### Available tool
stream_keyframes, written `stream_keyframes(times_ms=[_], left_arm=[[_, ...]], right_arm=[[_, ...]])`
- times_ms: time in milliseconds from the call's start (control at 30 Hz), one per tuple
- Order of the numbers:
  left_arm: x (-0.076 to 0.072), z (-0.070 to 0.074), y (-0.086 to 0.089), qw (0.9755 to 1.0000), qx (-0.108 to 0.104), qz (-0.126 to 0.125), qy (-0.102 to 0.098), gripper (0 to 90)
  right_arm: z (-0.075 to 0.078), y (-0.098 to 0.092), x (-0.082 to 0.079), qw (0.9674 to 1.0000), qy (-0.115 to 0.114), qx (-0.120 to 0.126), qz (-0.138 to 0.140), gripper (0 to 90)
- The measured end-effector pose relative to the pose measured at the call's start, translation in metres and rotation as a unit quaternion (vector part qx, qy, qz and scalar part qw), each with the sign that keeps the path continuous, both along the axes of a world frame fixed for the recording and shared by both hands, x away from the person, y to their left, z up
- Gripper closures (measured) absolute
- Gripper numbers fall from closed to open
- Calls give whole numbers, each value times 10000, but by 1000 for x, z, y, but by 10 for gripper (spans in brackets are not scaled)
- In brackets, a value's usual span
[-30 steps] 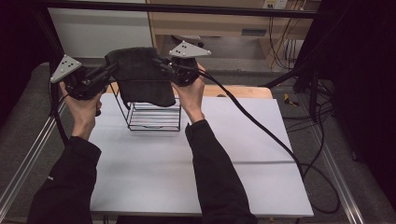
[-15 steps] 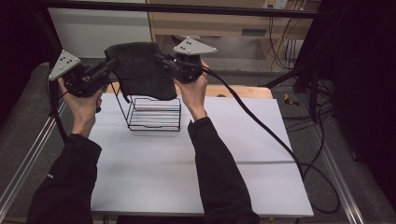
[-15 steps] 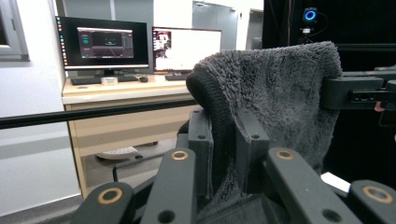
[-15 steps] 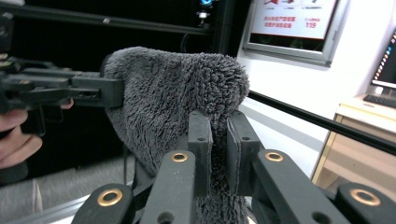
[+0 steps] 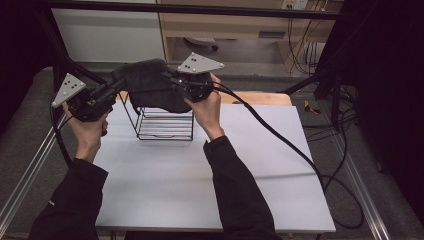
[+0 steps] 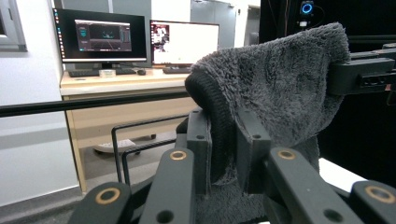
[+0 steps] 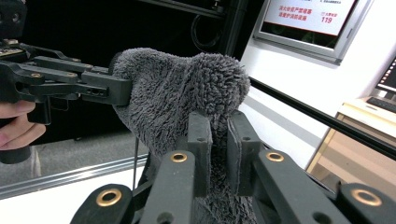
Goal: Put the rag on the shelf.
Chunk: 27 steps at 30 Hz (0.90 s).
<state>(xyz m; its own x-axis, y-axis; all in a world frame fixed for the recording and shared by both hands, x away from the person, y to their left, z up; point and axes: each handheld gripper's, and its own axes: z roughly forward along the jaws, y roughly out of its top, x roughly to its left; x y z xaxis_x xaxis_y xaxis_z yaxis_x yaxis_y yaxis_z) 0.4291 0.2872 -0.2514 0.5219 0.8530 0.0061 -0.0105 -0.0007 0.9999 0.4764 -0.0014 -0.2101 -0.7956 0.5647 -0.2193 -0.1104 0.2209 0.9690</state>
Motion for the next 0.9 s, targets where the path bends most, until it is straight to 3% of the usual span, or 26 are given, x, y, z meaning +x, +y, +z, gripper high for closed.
stream_keyframes(times_ms=[133, 333, 467, 533, 633, 733, 833, 900], left_arm=[[-6, -6, -1, 9999, 148, 76, -10, 763], [-9, -18, -3, 9995, 232, 109, 165, 760], [-7, -18, -3, 9989, 258, 107, 387, 747], [-5, -15, -4, 9981, 286, 120, 531, 731], [-4, -6, -1, 9973, 119, 29, 722, 665], [-5, 8, 3, 9968, 84, -29, 790, 581], [-7, 20, 3, 9964, 78, -127, 839, 576], [-8, 22, 0, 9946, 221, -138, 1005, 622]], right_arm=[[-2, 0, -5, 9999, -1, -100, 42, 818], [-10, 5, -15, 9993, 33, -360, 61, 819], [-16, 1, -13, 9994, 232, -226, 108, 818], [-20, -2, -10, 9991, 347, -218, 92, 817], [-25, -2, -7, 9987, 427, -264, 48, 816], [-30, -3, -5, 9981, 563, -212, 91, 816], [-32, -3, -5, 9978, 588, -299, 91, 815], [-33, -2, -6, 9976, 603, -332, 87, 813]])
